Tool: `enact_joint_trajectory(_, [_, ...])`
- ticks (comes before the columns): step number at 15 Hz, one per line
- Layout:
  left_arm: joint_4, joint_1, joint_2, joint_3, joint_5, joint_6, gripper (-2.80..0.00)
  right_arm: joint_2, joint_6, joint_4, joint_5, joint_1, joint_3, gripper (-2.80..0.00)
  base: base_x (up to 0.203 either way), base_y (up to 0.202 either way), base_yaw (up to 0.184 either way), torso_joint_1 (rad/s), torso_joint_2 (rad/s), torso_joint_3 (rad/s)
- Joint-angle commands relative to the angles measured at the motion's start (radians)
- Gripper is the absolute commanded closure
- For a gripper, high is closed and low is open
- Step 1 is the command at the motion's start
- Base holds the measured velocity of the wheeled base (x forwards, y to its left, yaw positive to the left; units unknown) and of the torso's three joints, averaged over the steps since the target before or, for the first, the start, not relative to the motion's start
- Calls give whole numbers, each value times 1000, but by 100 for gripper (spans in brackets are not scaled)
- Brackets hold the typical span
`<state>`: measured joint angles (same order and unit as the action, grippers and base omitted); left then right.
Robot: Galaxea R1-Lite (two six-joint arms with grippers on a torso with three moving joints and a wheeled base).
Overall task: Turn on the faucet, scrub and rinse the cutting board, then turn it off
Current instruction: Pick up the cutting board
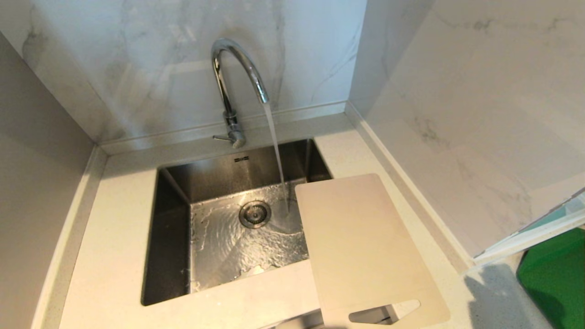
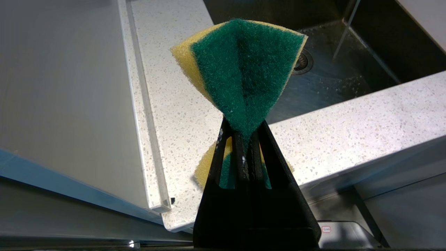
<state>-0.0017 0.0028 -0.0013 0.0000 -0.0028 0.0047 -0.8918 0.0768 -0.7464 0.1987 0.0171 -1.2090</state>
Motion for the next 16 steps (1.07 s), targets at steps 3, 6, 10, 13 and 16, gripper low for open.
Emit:
enact_joint_trajectory(3, [0,0,-2,3,0,1,0,-178,256,-251,57,32,-44,0,0,0,0,0,0,0])
enact_joint_trajectory(6, [0,0,-2,3,0,0,0,-275,486,-307,83,94,-41,0,0,0,0,0,0,0])
enact_joint_trajectory(10, [0,0,-2,3,0,1,0,-327,728,-330,85,174,16,0,0,0,0,0,0,0])
enact_joint_trajectory(13, [0,0,-2,3,0,0,0,-353,873,-325,86,195,71,0,0,0,0,0,0,0])
enact_joint_trajectory(16, [0,0,-2,3,0,1,0,-364,924,-236,78,240,174,0,0,0,0,0,0,0])
